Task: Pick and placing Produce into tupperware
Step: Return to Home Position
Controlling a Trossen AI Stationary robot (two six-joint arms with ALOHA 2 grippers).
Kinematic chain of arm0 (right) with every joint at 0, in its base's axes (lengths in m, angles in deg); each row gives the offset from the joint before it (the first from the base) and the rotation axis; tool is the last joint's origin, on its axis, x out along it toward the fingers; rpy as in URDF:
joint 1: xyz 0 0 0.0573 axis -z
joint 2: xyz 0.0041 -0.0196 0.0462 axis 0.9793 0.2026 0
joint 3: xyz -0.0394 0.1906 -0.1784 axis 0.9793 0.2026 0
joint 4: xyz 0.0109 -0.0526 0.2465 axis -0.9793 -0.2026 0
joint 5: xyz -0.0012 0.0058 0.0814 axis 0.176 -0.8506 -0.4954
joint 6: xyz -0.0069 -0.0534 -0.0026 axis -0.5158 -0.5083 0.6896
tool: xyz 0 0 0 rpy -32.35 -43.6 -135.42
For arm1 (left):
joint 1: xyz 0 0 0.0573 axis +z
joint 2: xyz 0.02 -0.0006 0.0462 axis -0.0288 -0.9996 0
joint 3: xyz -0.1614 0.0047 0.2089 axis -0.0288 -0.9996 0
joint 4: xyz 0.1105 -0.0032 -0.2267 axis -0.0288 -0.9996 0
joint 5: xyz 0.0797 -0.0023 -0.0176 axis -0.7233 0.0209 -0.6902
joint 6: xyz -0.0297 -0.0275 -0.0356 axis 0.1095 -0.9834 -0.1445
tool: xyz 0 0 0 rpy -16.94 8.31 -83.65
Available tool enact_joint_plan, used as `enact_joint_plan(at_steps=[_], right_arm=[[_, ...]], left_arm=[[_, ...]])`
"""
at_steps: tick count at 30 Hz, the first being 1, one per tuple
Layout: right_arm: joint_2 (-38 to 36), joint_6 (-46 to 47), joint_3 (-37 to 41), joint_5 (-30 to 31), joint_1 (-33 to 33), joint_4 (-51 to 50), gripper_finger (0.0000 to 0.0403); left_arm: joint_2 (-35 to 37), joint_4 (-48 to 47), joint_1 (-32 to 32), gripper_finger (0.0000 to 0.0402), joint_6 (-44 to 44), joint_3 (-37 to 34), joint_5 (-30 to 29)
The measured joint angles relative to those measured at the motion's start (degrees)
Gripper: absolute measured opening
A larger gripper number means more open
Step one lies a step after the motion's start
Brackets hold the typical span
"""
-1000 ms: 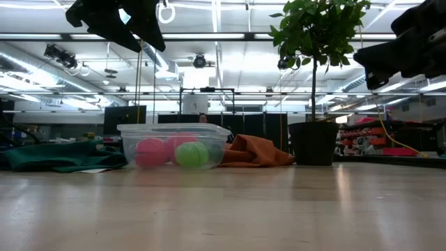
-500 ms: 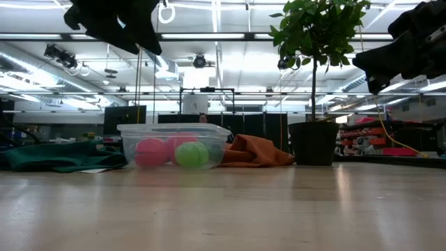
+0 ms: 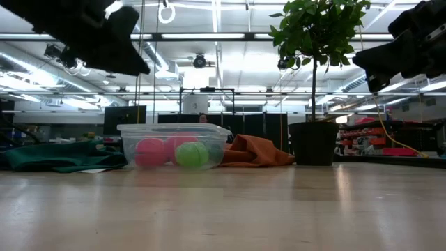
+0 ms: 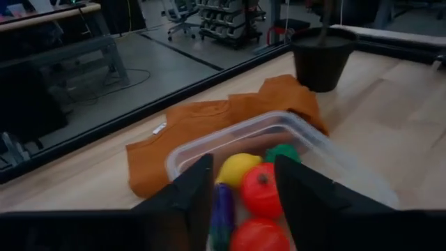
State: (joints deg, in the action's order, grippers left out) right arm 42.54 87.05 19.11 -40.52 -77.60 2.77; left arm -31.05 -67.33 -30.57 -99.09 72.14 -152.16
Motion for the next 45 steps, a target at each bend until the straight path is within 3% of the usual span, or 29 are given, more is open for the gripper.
enact_joint_plan(at_steps=[14,21,24,28,31,35,39,45], right_arm=[[0.0,0.0,0.0,0.0,0.0,0.0,0.0014],[0.0,0.0,-0.1,0.0,0.0,0.0,0.0014],[0.0,0.0,-0.1,0.0,0.0,0.0,0.0014],[0.0,0.0,-0.1,0.0,0.0,0.0,0.0014],[0.0,-0.1,-0.1,0.0,0.0,0.0,0.0014],[0.0,-0.1,-0.1,0.0,0.0,0.0,0.0014],[0.0,-0.1,-0.1,0.0,0.0,0.0,0.0014],[0.0,0.0,-0.1,0.0,0.0,0.0,0.0014]], left_arm=[[12.5,20.3,2.6,0.0022,20.7,-14.4,0.3],[14.5,35.4,2.6,0.0006,34.2,-18.2,1.4],[14.5,46.8,2.7,0.0009,45.5,-19.5,8.1],[14.5,70.5,5.1,0.0007,63.8,-23.4,25.1],[14.5,85.0,8.1,0.0007,71.5,-27.2,34.5],[14.6,95.6,14.0,0.0016,73.7,-33.1,42.5],[14.6,99.1,19.7,0.0013,68.9,-37.7,50.4],[14.7,100.0,22.5,0.0009,67.8,-39.8,53.2]])
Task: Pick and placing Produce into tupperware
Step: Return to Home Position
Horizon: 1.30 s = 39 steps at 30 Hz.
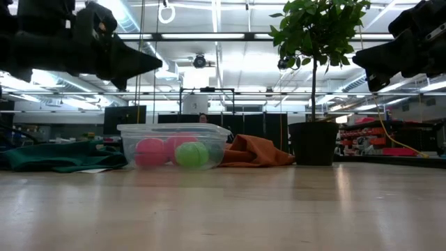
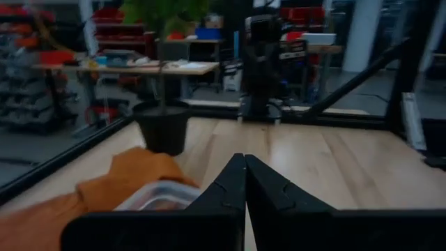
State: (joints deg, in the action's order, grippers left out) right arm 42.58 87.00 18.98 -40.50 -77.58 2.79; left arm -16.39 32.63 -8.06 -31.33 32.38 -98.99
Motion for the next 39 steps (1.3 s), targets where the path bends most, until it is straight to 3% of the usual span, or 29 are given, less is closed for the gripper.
enact_joint_plan(at_steps=[7,14,19,25,29,34,39], right_arm=[[0.0,0.0,0.0,0.0,0.0,0.0,0.0014],[0.0,0.0,0.0,0.0,0.0,0.0,0.0014],[0.0,0.0,0.0,0.0,0.0,0.0,0.0014],[0.0,0.0,0.0,0.0,0.0,0.0,0.0014],[0.0,0.0,0.0,0.0,0.0,0.0,0.0014],[0.0,0.0,0.0,0.0,0.0,0.0,0.0014],[0.0,0.0,0.0,0.0,0.0,0.0,0.0014]], left_arm=[[7.3,-2.0,0.0,0.0019,7.8,0.0,0.9],[22.4,-16.9,0.0,0.0006,8.5,0.0,0.9],[29.8,-23.2,0.0,0.0020,8.3,0.0,0.9],[34.0,-25.5,1.1,0.0007,10.7,0.0,3.7],[35.9,-28.4,3.7,0.0009,10.6,0.0,4.2],[38.6,-30.9,7.4,0.0021,10.0,0.0,9.0],[41.7,-33.1,10.5,0.0006,8.3,0.0,10.9]])
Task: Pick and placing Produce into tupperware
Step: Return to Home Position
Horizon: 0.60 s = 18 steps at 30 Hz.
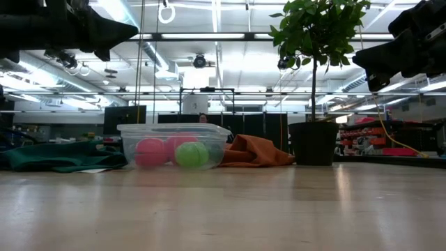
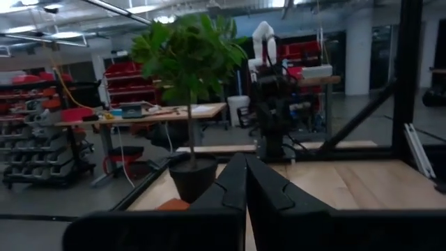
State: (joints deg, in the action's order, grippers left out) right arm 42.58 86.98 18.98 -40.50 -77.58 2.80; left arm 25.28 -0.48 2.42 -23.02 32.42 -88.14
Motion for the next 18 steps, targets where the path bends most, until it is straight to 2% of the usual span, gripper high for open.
enact_joint_plan(at_steps=[9,18], right_arm=[[0.0,0.0,0.0,0.0,0.0,0.0,0.0014],[0.0,0.0,0.0,0.0,0.0,0.0,0.0014]], left_arm=[[8.2,-4.3,1.0,0.0026,0.7,0.0,0.1],[18.0,-12.2,1.0,0.0014,-0.4,0.0,0.1]])
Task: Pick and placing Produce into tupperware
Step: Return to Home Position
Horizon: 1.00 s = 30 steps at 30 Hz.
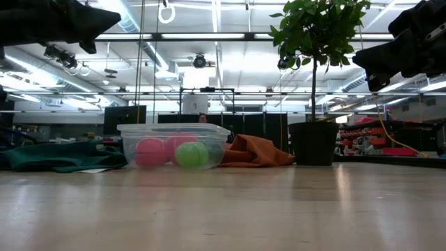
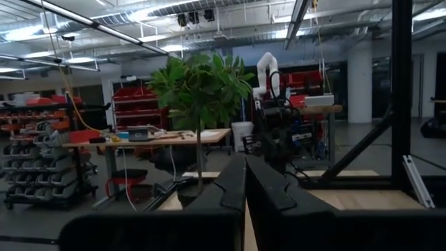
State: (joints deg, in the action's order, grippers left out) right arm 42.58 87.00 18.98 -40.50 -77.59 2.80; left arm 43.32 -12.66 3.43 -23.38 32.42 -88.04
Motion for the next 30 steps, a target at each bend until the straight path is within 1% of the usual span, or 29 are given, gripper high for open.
enact_joint_plan(at_steps=[6,12,14,18,23,30], right_arm=[[0.0,0.0,0.0,0.0,0.0,0.0,0.0014],[0.0,0.0,0.0,0.0,0.0,0.0,0.0014],[0.0,0.0,0.0,0.0,0.0,0.0,0.0014],[0.0,0.0,0.0,0.0,0.0,0.0,0.0014],[0.0,0.0,0.0,0.0,0.0,0.0,0.0014],[0.0,0.0,0.0,0.0,0.0,0.0,0.0014]], left_arm=[[4.0,-3.1,0.0,0.0019,0.2,0.0,0.0],[6.2,-5.5,0.0,0.0009,-0.2,0.0,-0.1],[6.7,-4.2,0.0,0.0010,-0.4,-1.2,-0.3],[8.8,-0.2,0.0,0.0018,-1.0,-6.2,-1.2],[8.7,-0.6,0.1,0.0021,-1.8,-6.4,-1.5],[8.7,-0.7,0.1,0.0008,-0.3,-6.4,-1.2]])
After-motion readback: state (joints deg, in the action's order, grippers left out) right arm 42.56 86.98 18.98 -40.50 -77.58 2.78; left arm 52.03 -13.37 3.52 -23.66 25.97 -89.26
